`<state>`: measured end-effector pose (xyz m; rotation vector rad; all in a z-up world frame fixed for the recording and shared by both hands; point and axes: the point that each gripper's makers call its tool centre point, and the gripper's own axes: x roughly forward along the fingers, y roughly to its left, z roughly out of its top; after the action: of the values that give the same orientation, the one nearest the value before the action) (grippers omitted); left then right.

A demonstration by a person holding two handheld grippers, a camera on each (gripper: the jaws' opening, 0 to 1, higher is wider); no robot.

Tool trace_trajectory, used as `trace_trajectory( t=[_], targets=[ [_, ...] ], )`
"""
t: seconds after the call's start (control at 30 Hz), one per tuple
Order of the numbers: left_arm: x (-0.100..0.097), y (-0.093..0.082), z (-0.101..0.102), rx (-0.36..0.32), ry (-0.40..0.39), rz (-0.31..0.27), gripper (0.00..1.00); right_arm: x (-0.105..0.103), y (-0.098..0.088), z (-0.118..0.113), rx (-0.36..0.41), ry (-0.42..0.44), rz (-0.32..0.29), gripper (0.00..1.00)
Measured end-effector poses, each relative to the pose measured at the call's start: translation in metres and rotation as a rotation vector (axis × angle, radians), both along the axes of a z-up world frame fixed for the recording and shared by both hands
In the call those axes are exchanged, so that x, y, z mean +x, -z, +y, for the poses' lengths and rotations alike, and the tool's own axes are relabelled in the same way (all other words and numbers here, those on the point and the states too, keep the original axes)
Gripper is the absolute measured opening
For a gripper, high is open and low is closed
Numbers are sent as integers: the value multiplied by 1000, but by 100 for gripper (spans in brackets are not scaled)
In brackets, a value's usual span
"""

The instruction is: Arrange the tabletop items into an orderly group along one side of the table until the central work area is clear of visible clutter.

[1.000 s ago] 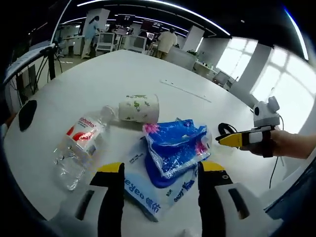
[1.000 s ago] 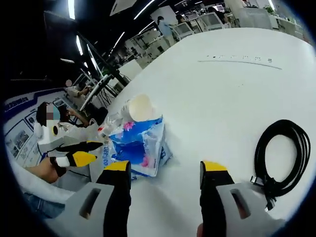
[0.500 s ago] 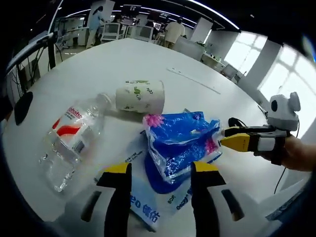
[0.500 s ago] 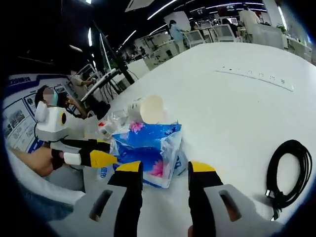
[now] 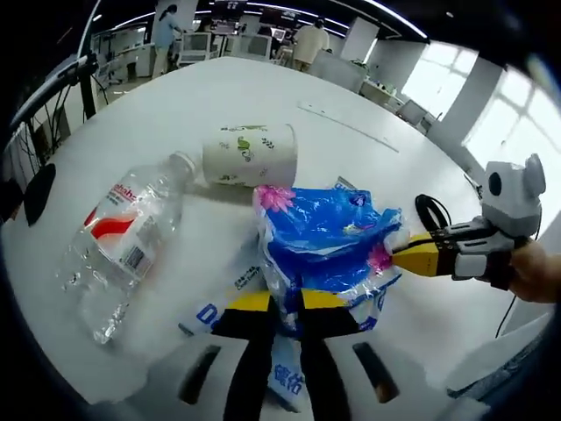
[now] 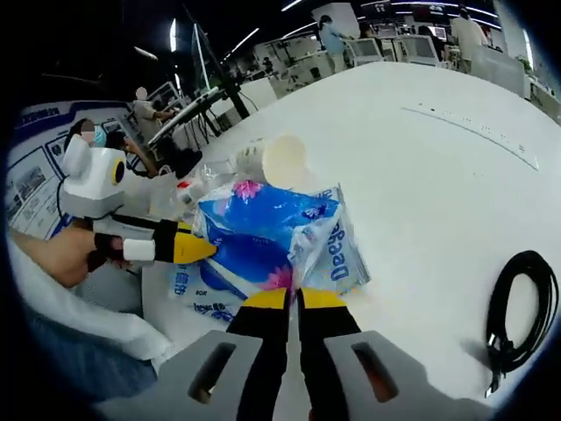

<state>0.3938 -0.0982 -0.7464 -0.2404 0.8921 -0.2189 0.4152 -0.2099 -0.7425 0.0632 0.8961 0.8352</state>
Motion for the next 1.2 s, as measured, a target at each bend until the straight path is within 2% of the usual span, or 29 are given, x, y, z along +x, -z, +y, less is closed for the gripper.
trace_trajectory(
  t=[0.2,0.33,0.63,1.07,1.2],
  targets=[
    [2,-13,-12,-29,21,-39,0,4,-9,-14,46,76,22,0],
    [9,-24,-22,-39,46,-71,0,8,-21,-25,79,115,7,0],
    [27,-48,-53,-46,161,-133,0,15,-44,-58,129,206,-20,0],
    [46,-66,-103,-32,325,-159,0,23,-61,-106,139,314,-55,0],
    [49,-72,-121,-43,363,-165,0,21,-65,-128,166,375,-35,0]
  ],
)
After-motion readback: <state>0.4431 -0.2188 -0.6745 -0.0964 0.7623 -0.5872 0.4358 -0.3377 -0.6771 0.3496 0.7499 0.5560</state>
